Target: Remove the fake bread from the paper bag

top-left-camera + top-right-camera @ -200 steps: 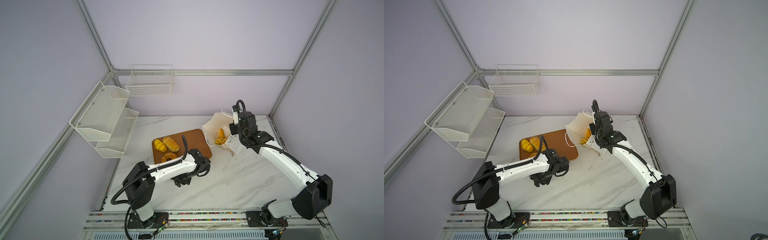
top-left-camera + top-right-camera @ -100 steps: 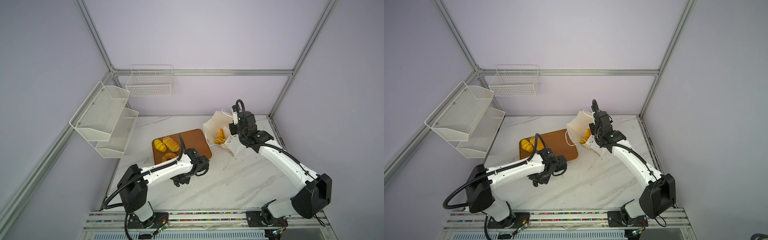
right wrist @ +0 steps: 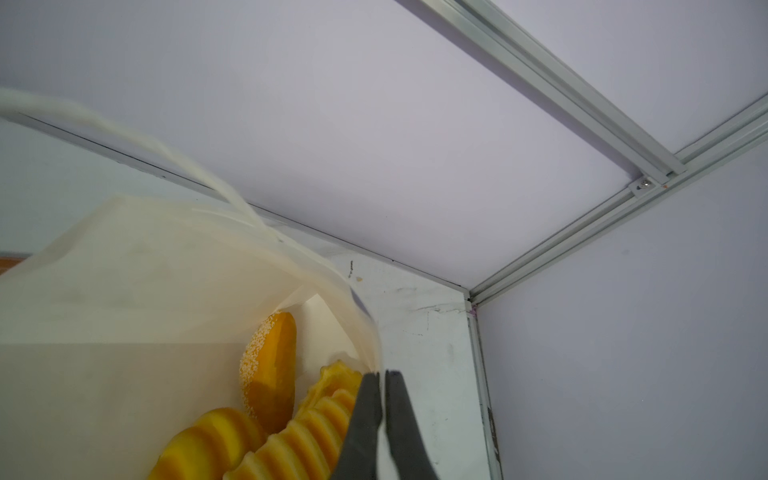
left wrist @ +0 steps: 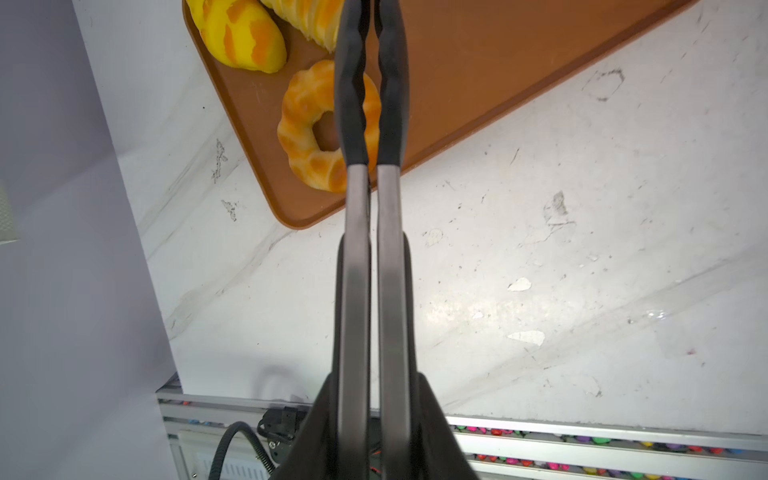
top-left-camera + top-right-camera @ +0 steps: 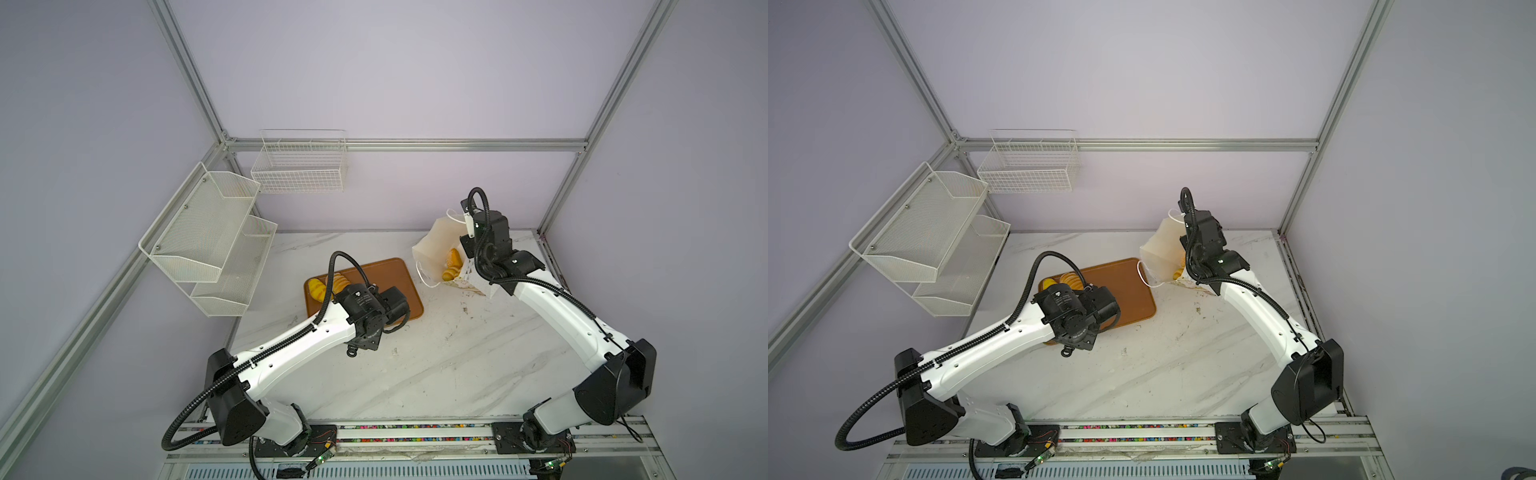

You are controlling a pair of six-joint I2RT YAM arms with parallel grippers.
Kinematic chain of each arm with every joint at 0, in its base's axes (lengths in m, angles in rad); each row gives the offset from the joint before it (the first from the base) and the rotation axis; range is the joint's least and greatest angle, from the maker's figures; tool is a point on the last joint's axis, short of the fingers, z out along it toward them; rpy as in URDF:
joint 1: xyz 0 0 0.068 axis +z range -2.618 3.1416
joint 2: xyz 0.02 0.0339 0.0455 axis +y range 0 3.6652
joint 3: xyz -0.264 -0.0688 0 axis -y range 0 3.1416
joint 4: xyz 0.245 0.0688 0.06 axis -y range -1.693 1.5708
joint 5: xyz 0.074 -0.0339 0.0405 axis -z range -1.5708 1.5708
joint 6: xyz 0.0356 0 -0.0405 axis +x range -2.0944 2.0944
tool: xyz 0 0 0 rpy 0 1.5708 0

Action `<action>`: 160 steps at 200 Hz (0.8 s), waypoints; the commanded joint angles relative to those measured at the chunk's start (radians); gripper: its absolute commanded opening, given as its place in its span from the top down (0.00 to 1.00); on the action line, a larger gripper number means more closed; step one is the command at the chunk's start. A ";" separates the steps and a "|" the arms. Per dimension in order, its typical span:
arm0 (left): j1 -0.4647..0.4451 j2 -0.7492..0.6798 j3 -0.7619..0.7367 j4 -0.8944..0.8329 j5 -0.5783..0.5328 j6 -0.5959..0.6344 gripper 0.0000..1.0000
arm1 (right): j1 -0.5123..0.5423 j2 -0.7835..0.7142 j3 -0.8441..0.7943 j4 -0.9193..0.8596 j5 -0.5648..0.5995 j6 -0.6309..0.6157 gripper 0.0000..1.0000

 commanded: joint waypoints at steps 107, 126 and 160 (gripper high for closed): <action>0.144 -0.193 0.056 0.440 0.327 0.484 0.95 | 0.099 -0.250 -0.402 0.126 -0.208 -0.033 1.00; 0.144 -0.164 0.060 0.488 0.393 0.537 0.95 | 0.099 -0.304 -0.442 0.165 -0.194 0.014 1.00; 0.143 -0.089 0.102 0.520 0.567 0.596 0.95 | 0.099 -0.349 -0.474 0.164 -0.212 0.092 0.98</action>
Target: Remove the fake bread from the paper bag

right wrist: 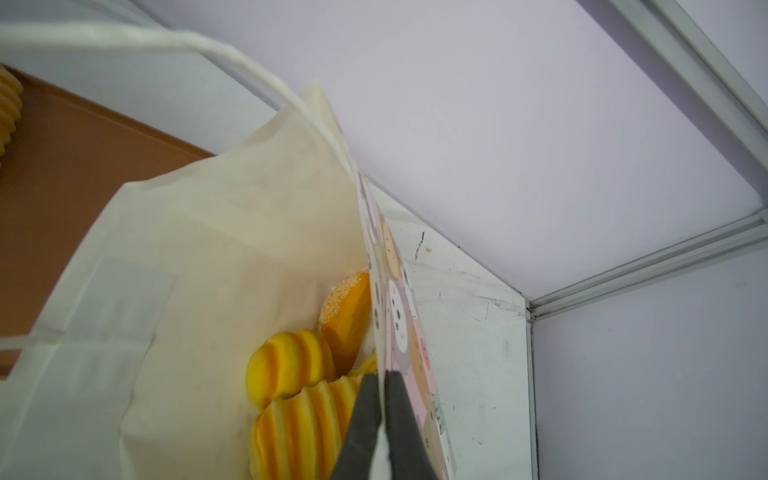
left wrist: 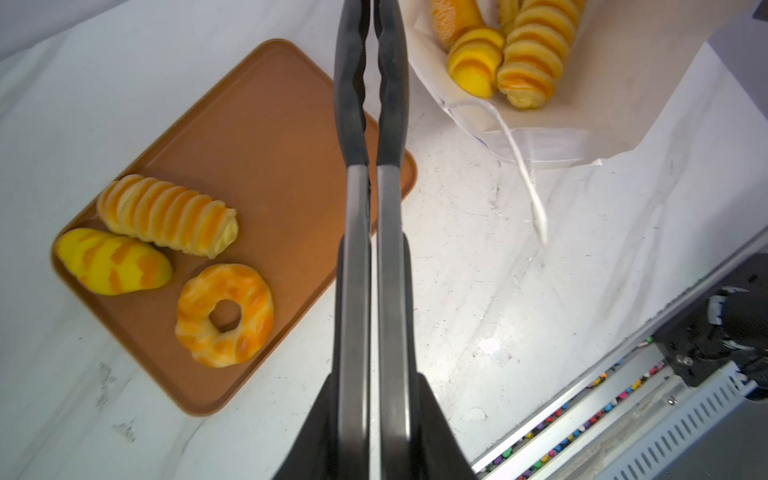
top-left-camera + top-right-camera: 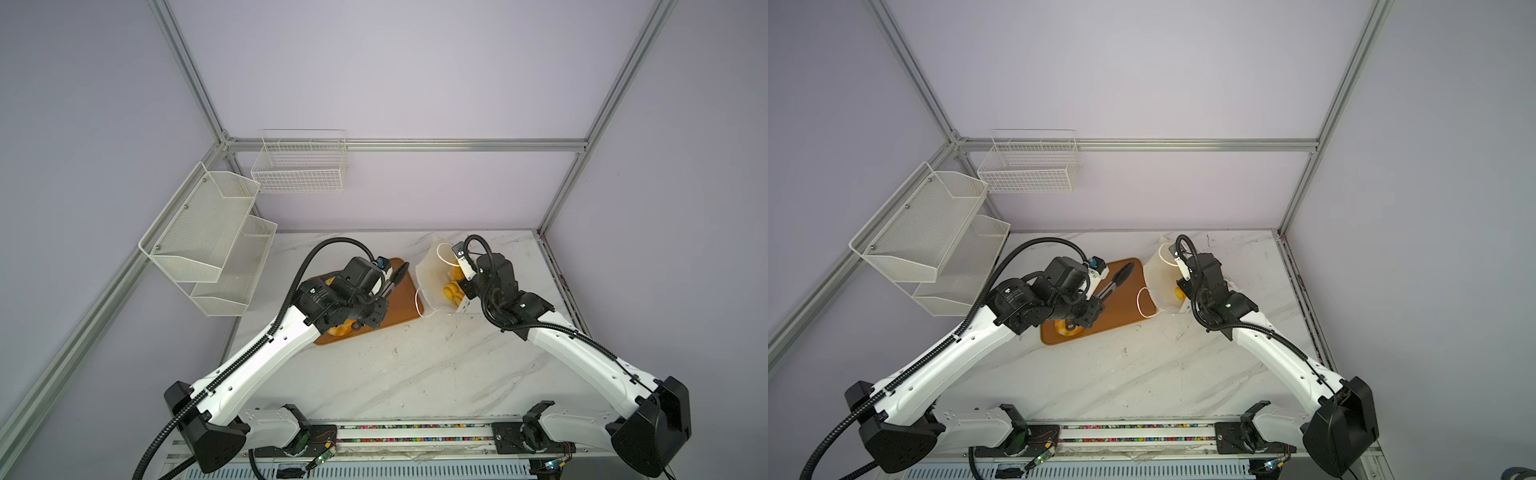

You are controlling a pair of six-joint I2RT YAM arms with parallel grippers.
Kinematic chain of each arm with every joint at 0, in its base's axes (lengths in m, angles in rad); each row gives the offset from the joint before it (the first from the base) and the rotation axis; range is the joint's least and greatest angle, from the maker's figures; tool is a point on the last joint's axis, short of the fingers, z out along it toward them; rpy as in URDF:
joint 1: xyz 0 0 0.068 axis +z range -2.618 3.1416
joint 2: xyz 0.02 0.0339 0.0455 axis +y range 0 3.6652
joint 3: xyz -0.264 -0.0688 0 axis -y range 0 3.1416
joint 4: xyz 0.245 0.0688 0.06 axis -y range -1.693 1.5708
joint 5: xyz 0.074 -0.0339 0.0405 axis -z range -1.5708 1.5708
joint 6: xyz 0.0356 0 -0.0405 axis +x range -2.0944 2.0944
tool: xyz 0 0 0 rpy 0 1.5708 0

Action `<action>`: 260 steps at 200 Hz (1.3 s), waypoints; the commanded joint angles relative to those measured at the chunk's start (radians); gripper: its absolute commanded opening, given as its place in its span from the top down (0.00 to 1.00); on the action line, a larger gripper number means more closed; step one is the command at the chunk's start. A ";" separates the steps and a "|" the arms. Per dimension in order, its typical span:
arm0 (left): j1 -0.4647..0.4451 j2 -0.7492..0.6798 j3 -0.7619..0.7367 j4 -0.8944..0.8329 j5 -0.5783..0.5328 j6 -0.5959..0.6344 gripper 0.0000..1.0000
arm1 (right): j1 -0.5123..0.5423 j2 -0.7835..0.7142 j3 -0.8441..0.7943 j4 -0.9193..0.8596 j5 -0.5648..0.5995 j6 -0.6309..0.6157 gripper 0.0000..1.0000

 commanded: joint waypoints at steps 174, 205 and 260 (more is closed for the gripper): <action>-0.017 0.090 0.020 0.175 0.230 0.052 0.98 | 0.000 0.055 0.129 -0.013 -0.139 0.213 0.55; -0.020 0.091 0.017 0.173 0.228 0.054 0.99 | 0.000 0.069 0.145 -0.041 -0.164 0.213 0.92; -0.078 0.193 0.106 0.056 0.158 0.074 0.95 | 0.001 -0.023 0.066 -0.008 -0.291 0.195 1.00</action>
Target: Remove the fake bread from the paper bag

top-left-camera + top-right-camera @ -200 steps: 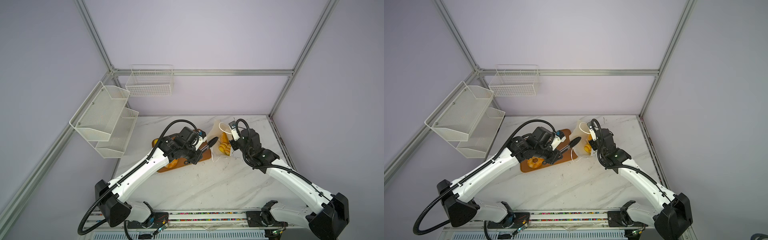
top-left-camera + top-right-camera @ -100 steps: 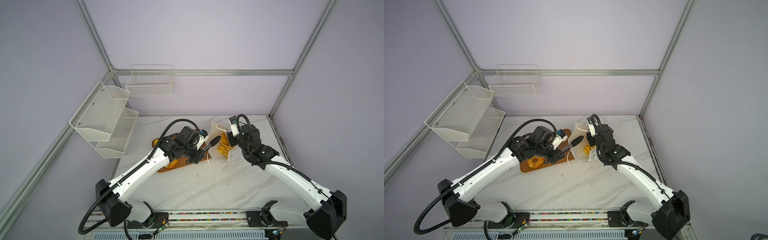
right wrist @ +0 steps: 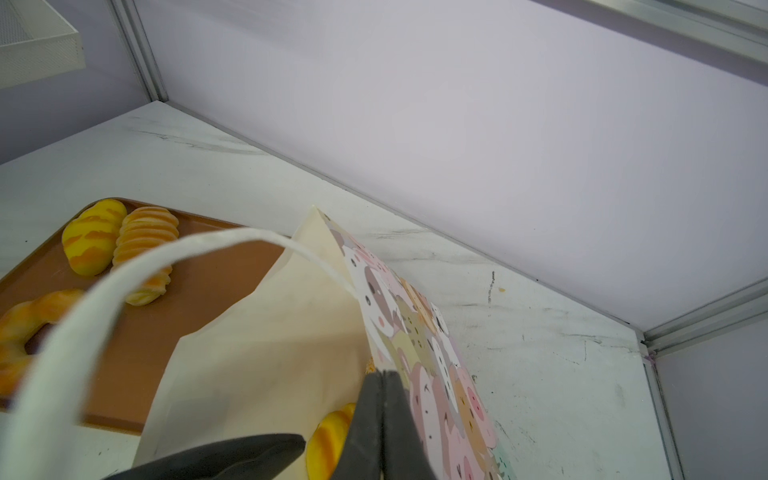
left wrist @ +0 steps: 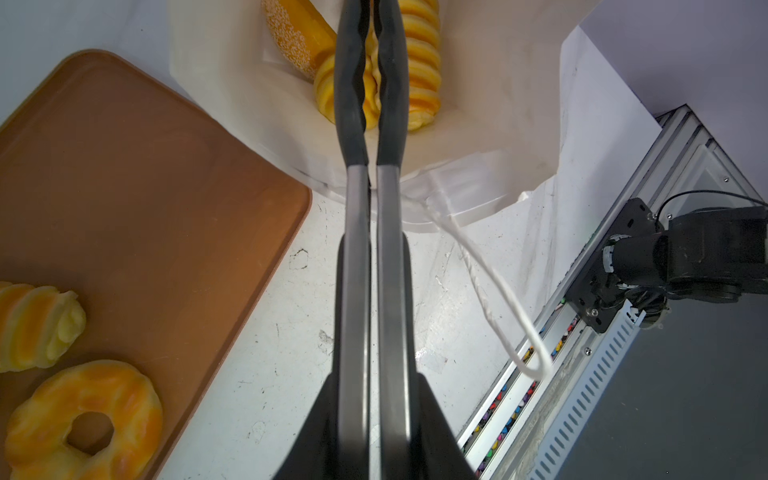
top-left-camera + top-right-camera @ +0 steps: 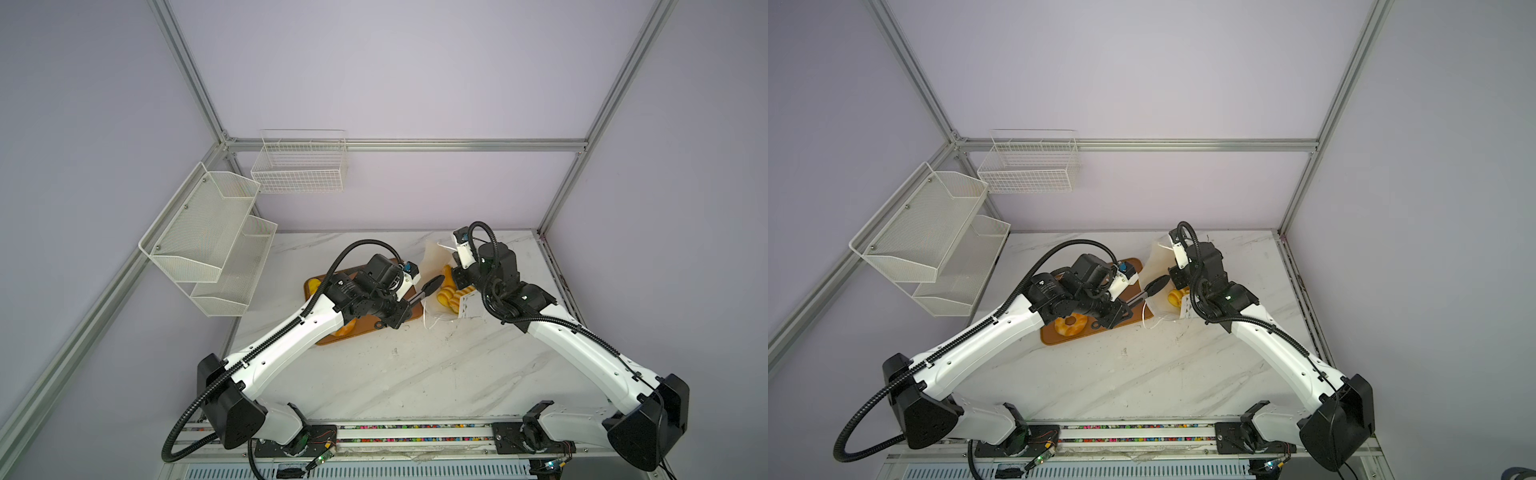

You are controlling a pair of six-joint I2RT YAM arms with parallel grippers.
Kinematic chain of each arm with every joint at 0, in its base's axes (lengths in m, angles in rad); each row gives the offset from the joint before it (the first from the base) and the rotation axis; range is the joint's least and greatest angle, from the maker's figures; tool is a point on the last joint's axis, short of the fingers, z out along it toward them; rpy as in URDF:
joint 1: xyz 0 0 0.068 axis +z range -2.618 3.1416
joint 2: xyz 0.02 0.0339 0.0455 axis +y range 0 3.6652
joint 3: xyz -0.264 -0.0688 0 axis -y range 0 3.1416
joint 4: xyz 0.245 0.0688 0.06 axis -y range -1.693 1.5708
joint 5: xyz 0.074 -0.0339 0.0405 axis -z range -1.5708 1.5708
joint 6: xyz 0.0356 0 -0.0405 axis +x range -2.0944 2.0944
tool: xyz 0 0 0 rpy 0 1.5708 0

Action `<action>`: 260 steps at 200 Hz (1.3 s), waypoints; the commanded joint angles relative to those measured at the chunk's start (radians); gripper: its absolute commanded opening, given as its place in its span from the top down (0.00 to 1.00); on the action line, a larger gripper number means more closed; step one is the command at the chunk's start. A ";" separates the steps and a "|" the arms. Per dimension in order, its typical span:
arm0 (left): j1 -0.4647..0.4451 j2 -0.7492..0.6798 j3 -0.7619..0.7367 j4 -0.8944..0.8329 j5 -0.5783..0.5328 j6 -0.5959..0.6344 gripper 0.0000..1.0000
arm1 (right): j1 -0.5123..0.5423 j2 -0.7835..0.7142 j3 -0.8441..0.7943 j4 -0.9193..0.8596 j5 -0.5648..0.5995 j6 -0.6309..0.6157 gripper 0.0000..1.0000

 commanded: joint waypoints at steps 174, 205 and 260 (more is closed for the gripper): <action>-0.097 0.056 0.250 -0.240 -0.149 -0.041 0.71 | 0.009 -0.201 -0.208 0.095 -0.119 0.010 1.00; -0.129 0.113 0.308 -0.232 -0.083 -0.112 0.68 | 0.010 -0.198 -0.212 0.114 -0.077 0.040 1.00; -0.148 0.262 0.421 -0.230 -0.108 -0.224 0.63 | 0.009 -0.200 -0.215 0.134 -0.089 0.071 1.00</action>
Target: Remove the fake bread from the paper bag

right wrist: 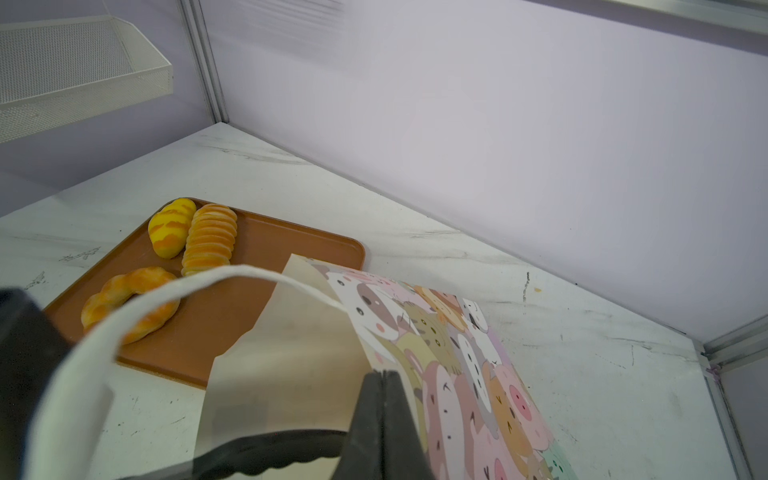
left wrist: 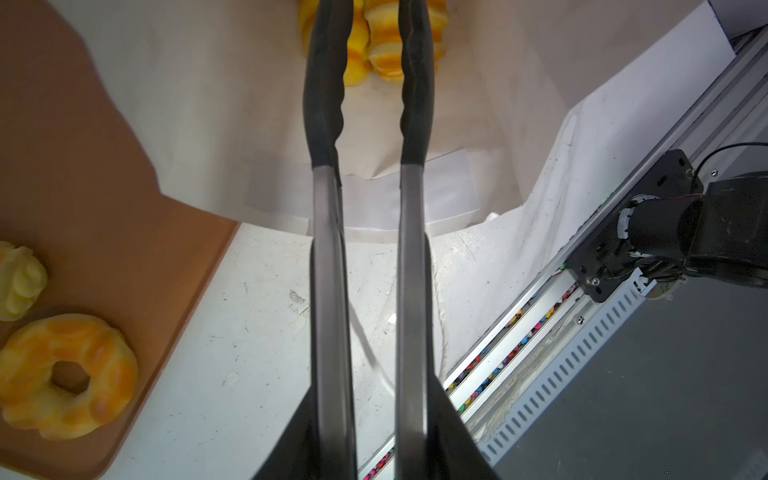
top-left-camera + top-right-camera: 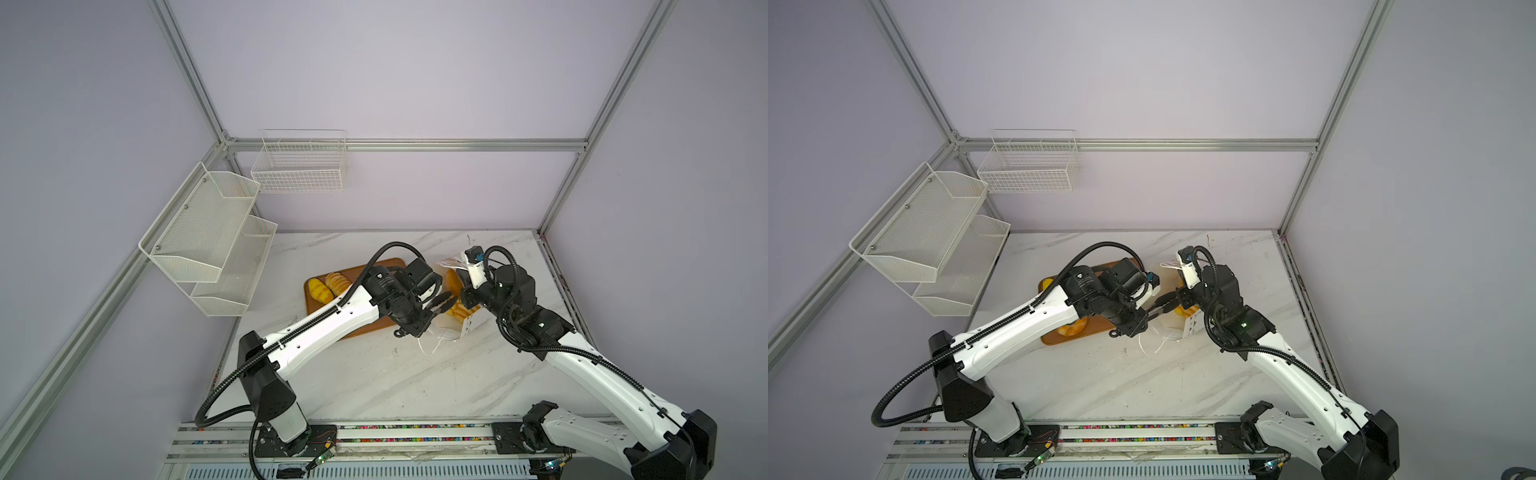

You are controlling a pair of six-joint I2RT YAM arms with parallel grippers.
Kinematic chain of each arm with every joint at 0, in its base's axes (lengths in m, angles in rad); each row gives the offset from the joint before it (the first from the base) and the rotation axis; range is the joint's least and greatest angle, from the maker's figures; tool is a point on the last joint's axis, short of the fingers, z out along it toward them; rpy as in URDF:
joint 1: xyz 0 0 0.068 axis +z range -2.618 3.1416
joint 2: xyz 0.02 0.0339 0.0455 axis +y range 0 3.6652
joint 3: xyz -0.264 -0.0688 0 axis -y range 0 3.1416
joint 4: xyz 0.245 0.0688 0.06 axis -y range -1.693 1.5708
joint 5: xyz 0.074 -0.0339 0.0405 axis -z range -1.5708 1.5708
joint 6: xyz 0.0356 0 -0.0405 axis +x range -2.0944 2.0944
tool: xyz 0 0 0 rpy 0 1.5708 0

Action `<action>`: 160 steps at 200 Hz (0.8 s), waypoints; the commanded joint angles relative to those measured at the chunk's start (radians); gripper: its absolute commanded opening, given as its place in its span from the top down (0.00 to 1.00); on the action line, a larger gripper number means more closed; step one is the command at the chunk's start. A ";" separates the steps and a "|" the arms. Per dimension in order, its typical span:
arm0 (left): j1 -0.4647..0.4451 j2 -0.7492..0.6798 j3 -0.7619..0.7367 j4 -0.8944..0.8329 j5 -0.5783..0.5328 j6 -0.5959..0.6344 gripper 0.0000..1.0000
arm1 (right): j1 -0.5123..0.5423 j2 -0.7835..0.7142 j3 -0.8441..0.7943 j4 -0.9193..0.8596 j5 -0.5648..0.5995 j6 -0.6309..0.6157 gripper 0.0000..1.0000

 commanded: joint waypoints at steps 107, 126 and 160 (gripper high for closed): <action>0.007 0.183 0.196 0.026 -0.049 -0.102 0.55 | 0.002 0.002 -0.014 0.073 -0.059 0.035 1.00; 0.007 0.206 0.202 0.025 -0.047 -0.100 0.55 | 0.002 0.001 -0.013 0.074 -0.060 0.036 1.00; 0.008 0.241 0.203 0.026 -0.077 -0.094 0.55 | 0.002 0.000 -0.015 0.073 -0.058 0.034 1.00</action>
